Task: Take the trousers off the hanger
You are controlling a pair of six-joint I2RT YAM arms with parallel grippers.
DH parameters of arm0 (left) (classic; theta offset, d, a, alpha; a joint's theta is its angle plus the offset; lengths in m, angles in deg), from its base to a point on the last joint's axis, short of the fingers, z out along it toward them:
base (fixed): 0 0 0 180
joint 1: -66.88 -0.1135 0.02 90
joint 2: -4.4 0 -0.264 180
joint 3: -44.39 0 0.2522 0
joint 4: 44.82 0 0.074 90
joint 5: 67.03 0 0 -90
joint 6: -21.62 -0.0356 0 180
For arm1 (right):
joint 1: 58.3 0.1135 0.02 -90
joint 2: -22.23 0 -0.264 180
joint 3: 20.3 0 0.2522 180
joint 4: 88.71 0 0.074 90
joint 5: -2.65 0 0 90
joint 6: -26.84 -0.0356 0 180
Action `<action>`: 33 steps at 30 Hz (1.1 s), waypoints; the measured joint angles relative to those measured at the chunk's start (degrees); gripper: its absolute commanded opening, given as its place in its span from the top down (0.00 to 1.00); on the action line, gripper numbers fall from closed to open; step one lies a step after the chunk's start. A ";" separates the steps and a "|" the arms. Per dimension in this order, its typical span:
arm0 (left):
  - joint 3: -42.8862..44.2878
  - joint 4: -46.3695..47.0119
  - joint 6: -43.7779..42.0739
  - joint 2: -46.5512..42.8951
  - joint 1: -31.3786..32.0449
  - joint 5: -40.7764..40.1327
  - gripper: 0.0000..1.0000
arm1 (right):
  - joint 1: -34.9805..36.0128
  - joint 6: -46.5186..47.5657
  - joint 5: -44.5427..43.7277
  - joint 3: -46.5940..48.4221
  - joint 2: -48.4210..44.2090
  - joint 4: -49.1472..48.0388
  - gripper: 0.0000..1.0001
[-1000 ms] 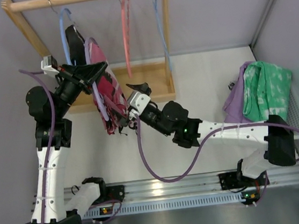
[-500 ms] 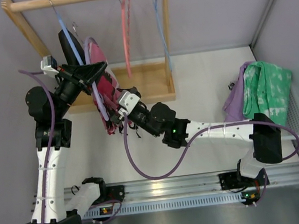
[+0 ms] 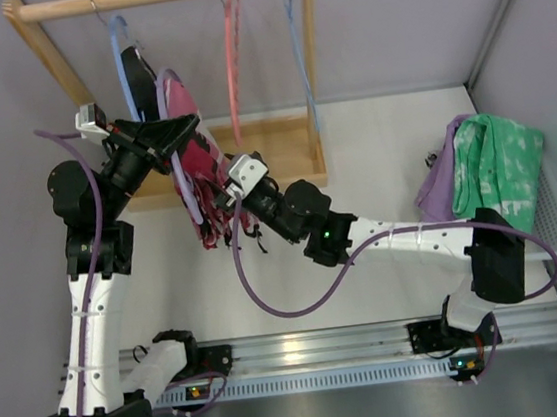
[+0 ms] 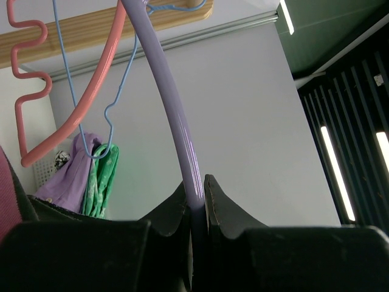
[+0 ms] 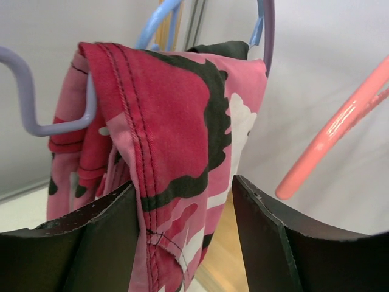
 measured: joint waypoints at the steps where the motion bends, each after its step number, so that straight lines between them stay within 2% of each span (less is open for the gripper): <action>1: 0.00 0.00 0.00 0.00 0.00 0.02 1.00 | -0.28 0.00 -0.02 0.00 0.00 0.00 0.40; 7: 0.00 0.00 0.00 0.00 0.00 0.00 1.00 | -0.79 -0.02 0.07 0.02 0.00 0.00 0.39; 14: 0.00 0.02 0.02 0.00 0.00 0.00 1.00 | -0.98 -0.48 1.84 0.94 0.26 0.90 0.30; 27: 0.55 0.02 0.09 0.00 0.00 0.02 1.00 | -0.46 -0.81 6.64 1.09 0.26 2.10 0.20; 33: 0.55 0.00 0.07 0.00 0.00 0.02 1.00 | -0.26 -1.66 7.15 1.18 0.48 2.60 0.19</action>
